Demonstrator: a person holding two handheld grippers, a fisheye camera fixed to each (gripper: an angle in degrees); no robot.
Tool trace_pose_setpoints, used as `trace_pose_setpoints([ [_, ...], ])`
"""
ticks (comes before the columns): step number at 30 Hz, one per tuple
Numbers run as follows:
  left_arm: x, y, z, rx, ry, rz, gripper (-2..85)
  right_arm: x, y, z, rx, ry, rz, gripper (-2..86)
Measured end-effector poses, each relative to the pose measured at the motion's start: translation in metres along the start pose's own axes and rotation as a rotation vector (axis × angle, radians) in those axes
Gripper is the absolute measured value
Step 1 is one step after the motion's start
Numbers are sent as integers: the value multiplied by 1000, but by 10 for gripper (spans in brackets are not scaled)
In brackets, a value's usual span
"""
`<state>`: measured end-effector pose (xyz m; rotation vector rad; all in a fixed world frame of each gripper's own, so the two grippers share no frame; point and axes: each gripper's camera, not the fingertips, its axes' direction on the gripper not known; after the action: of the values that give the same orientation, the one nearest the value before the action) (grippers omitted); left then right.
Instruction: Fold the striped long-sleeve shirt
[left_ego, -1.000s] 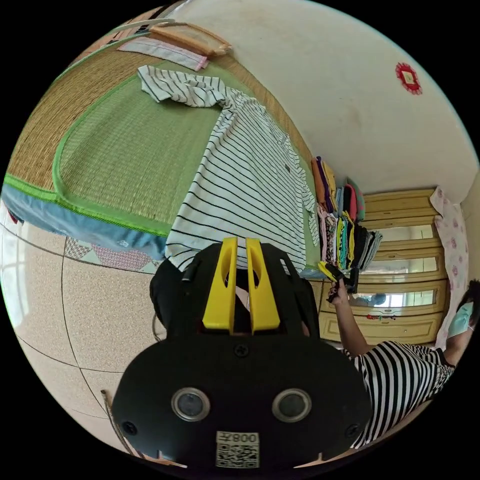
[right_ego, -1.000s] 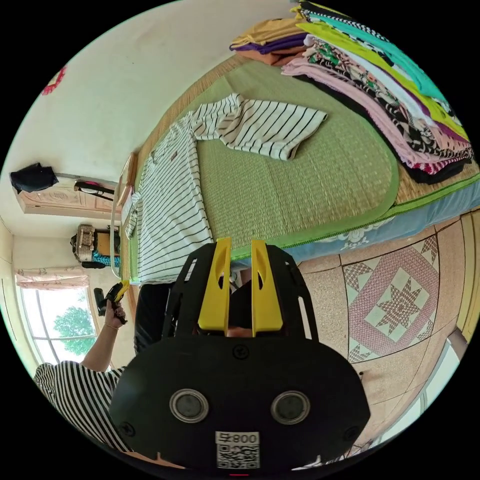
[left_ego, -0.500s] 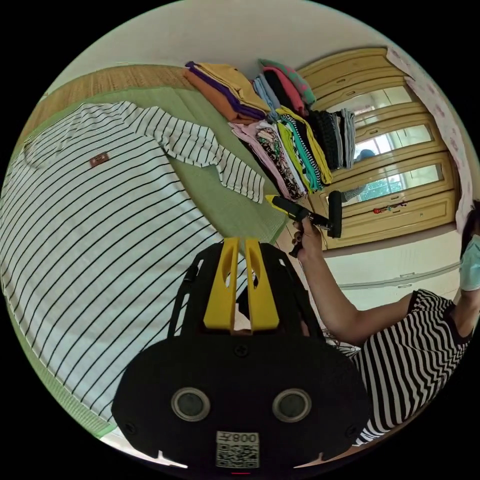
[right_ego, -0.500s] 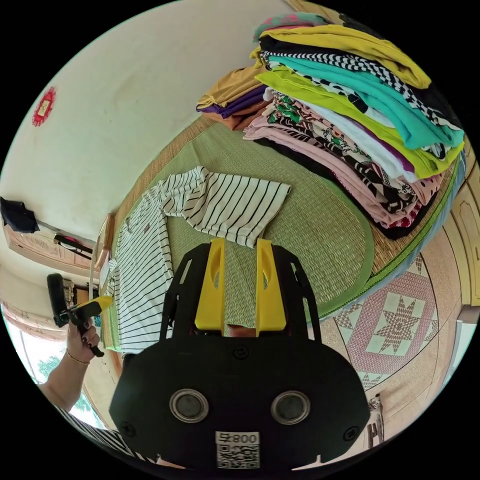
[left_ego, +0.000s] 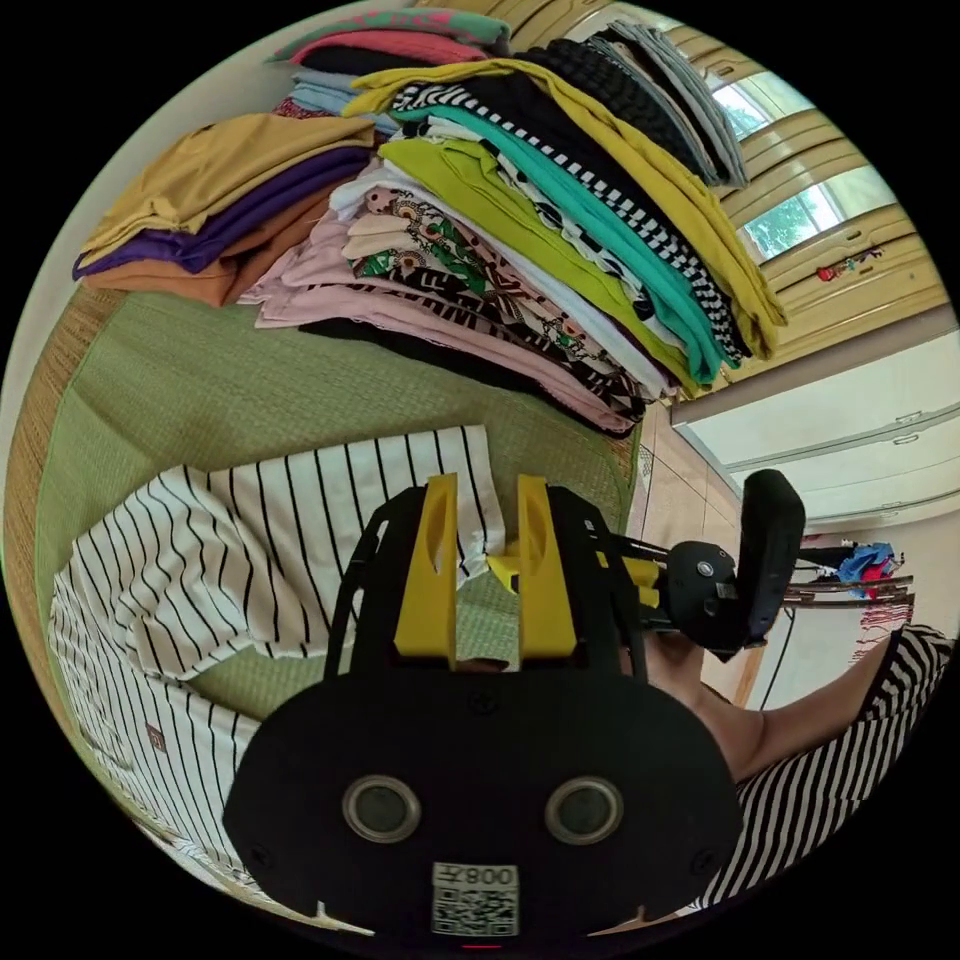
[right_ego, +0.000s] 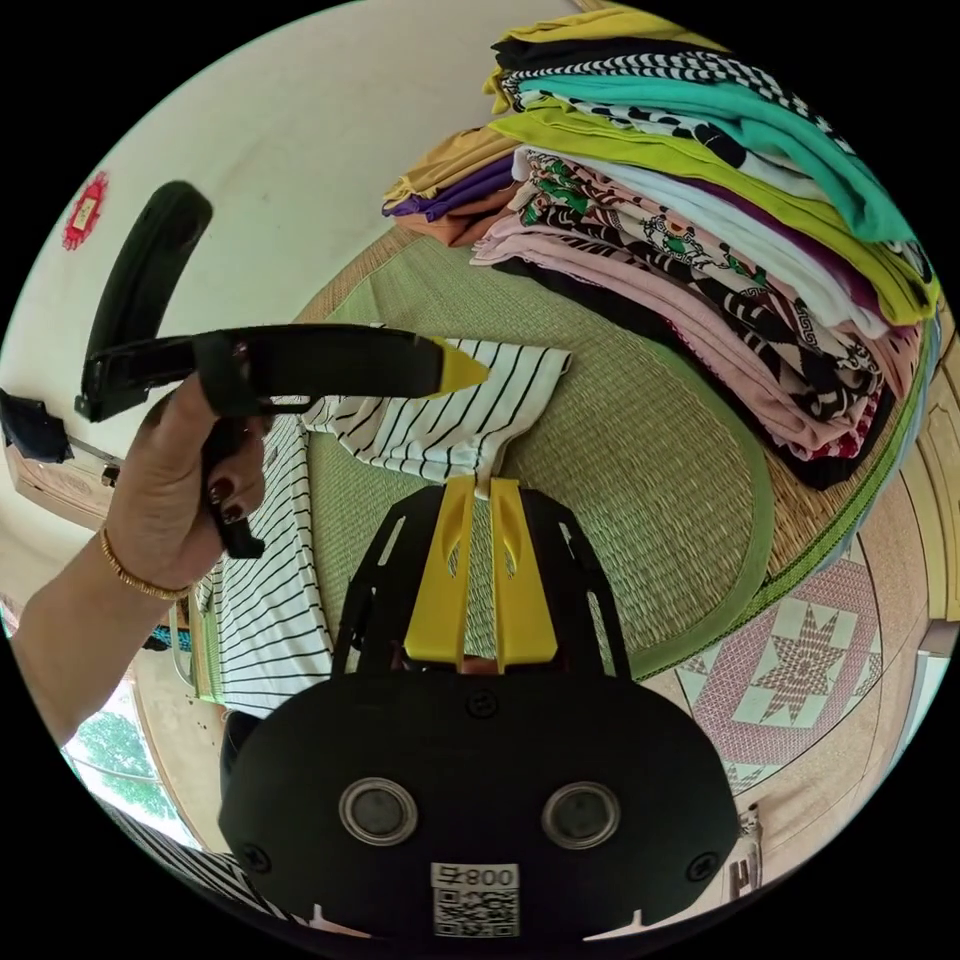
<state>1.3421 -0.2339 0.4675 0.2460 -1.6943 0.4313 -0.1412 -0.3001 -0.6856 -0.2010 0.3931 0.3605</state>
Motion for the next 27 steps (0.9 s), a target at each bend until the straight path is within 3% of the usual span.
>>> trace_pose_setpoints([
  [5,20,-75,44,-105,-106,43,79,12,-7,4,-4,-51,-7,20],
  [12,35,-115,47,-85,-238,86,37,27,-15,11,10,-144,5,19],
  [27,-34,-105,8,67,-48,-46,20,40,-32,15,52,-246,25,12],
])
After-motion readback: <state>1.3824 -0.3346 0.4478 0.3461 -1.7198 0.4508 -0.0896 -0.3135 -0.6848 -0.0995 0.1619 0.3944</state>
